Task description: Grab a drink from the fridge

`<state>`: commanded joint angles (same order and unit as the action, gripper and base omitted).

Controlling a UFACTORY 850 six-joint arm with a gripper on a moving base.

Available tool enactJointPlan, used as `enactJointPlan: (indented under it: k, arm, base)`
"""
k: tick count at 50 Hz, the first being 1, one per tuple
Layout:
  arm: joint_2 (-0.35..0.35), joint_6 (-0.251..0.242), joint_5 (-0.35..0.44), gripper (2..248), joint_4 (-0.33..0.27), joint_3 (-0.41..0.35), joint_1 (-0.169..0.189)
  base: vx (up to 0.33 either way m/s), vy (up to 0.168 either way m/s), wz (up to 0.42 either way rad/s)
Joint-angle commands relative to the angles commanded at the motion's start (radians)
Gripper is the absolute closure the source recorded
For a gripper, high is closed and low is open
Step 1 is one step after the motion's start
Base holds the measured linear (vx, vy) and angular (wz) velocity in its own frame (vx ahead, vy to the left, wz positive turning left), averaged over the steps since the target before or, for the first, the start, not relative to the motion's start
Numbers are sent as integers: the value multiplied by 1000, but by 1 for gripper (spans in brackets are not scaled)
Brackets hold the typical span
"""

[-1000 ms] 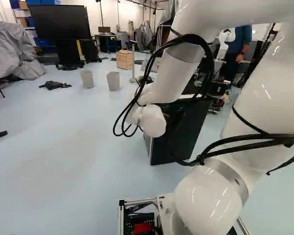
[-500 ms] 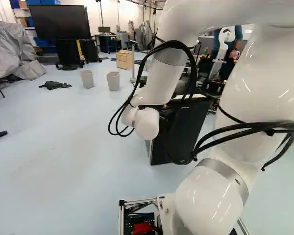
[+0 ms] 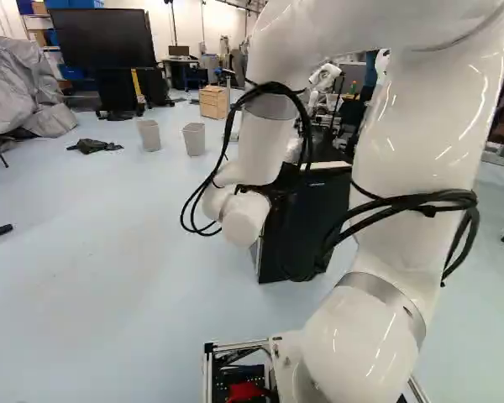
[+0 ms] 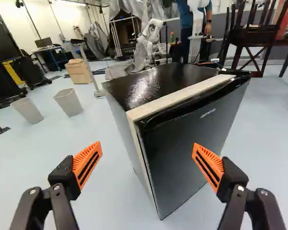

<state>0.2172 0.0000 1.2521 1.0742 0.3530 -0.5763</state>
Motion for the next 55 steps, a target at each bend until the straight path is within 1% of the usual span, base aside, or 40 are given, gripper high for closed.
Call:
enactJointPlan:
  k: [31,45,55]
  arm:
    - [177,0,109,3,182,93,-51]
    - [257,0,123,3,237,143,-70]
    - [283,0,124,3,259,171,-79]
  base:
    - [0,0,0]
    - [0,0,0]
    - [0,0,0]
